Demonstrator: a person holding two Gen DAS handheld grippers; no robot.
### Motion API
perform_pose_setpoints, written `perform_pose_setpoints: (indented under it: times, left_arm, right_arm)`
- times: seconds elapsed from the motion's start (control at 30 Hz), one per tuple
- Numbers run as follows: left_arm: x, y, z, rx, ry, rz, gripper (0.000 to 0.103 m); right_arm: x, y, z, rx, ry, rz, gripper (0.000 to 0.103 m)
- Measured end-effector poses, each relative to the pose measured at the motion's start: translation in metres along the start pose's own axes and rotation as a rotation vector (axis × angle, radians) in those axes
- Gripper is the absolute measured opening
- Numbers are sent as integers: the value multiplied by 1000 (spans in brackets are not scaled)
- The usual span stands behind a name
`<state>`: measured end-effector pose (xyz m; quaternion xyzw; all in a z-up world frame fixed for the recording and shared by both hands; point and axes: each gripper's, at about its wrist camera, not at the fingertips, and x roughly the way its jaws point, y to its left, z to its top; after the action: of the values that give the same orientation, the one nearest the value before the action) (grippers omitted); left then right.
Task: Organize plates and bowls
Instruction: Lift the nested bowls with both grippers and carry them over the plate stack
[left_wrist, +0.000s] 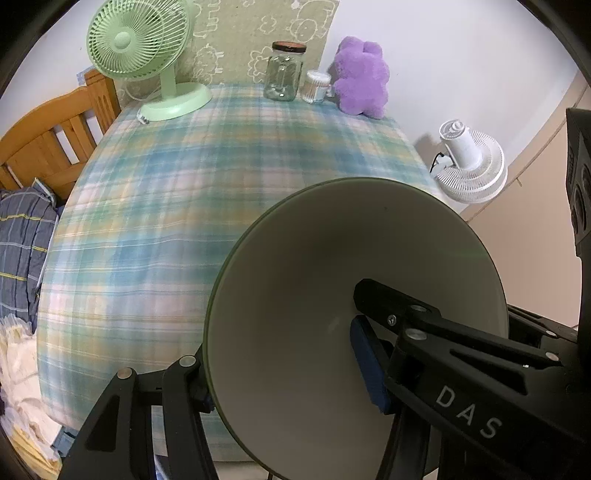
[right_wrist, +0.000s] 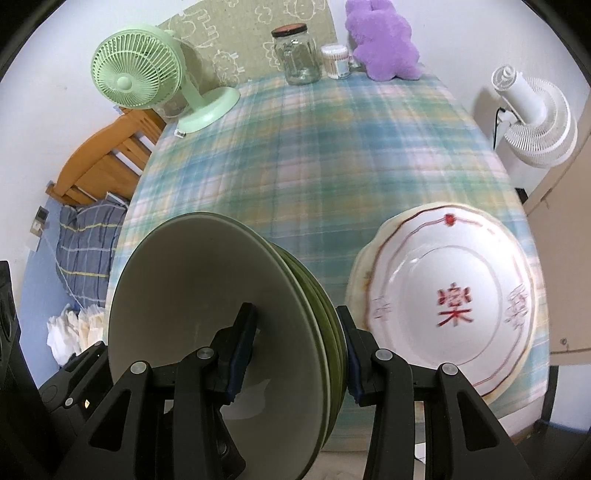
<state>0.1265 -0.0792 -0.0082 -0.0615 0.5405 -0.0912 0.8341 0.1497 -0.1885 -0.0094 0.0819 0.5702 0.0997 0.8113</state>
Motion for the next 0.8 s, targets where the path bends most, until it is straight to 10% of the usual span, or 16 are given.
perform_pose_setpoints:
  times: [0.8]
  left_arm:
    - [25,-117,9,-31,-13,-2,59]
  right_arm:
    - [-40,-118,16,-38,-14,2,46]
